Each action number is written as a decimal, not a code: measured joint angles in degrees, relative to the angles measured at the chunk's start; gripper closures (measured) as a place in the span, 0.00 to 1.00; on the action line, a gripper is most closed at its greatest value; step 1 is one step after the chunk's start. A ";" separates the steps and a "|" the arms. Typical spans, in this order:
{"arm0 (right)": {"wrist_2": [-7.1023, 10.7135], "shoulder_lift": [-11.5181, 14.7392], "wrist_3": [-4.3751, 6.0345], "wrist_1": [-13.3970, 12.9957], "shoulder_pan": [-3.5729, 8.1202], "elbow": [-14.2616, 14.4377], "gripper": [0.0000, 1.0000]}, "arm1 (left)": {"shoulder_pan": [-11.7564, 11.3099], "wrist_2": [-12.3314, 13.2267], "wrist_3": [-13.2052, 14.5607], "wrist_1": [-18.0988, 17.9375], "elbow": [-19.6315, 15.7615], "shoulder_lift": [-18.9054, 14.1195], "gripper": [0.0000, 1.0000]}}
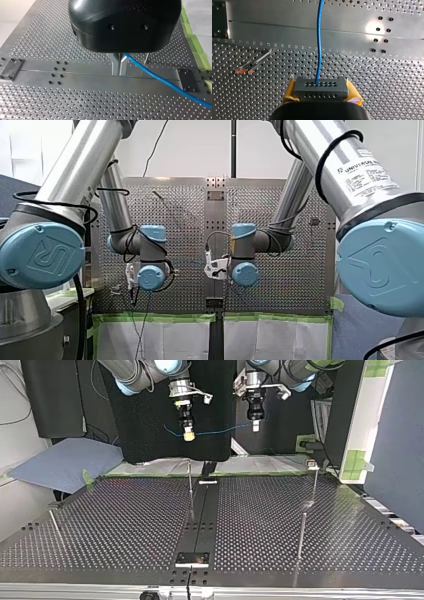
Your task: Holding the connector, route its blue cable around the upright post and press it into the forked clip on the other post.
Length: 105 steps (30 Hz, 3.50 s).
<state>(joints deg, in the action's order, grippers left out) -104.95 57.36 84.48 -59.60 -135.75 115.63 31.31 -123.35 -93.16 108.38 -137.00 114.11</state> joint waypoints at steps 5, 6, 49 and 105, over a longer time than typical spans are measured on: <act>0.00 0.00 0.00 0.00 0.00 0.00 1.00 | 0.00 0.00 0.00 0.00 0.00 0.00 0.95; 0.00 0.00 0.00 0.00 0.00 0.00 1.00 | 0.00 0.00 0.00 0.00 0.00 0.00 0.95; 0.00 0.07 0.00 0.00 0.00 0.00 1.00 | 0.03 0.17 0.00 0.22 0.15 -0.27 0.97; -1.80 3.36 1.51 5.12 2.03 0.83 1.00 | 1.82 -1.50 -0.75 2.09 2.96 1.48 0.97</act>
<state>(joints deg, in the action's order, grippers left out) -106.75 60.72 85.98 -54.48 -133.72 116.46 33.13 -124.85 -93.91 110.46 -134.04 115.59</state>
